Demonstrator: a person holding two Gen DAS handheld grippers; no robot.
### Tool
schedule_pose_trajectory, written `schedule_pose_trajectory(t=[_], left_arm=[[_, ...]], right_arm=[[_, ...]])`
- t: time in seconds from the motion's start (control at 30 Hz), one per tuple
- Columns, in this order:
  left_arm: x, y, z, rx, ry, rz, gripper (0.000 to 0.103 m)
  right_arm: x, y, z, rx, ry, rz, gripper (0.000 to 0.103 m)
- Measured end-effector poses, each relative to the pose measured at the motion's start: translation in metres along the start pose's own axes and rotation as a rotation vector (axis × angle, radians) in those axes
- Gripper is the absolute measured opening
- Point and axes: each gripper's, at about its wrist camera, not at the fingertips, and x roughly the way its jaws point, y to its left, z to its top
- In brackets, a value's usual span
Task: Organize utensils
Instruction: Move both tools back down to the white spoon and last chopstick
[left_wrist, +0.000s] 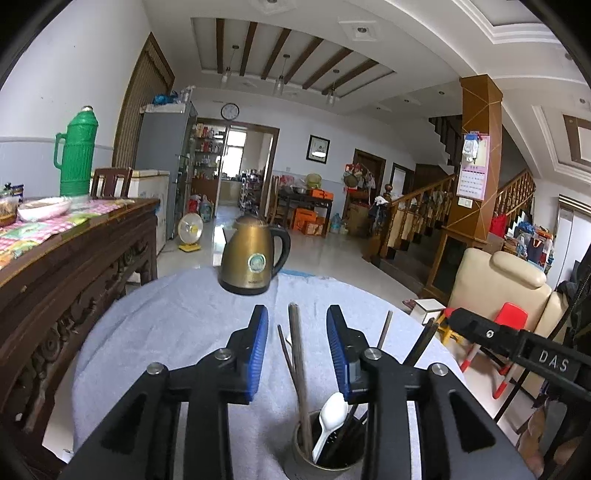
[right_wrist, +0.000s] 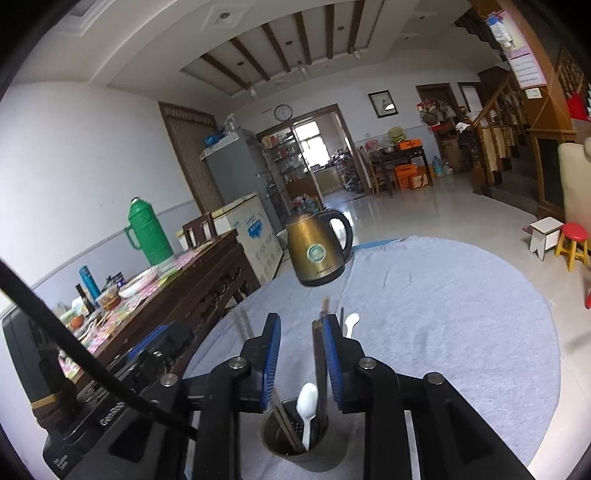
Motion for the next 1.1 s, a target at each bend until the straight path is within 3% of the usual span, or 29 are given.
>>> schedule_pose_trajectory(t=[0.2,0.47,0.67,0.93,1.1], left_arm=[[-0.006,0.009,0.004,0.0,-0.033,0.037,0.047],[0.001,0.04,0.006,-0.066,-0.009,0.098,0.051],[0.016,0.062,-0.003,-0.112,0.053,0.144,0.052],[0.05,0.092,-0.024,-0.181,0.18,0.16,0.054],[0.078,0.112,-0.04,-0.216,0.271,0.151,0.054]], right_arm=[[-0.004,-0.017,0.005,0.042,-0.026,-0.04,0.026],[-0.001,-0.045,0.007,0.115,-0.014,-0.074,0.026],[0.007,-0.064,0.004,0.166,0.019,-0.089,0.026],[0.041,-0.105,-0.005,0.258,0.138,-0.072,0.026],[0.096,-0.142,-0.008,0.322,0.305,-0.04,0.027]])
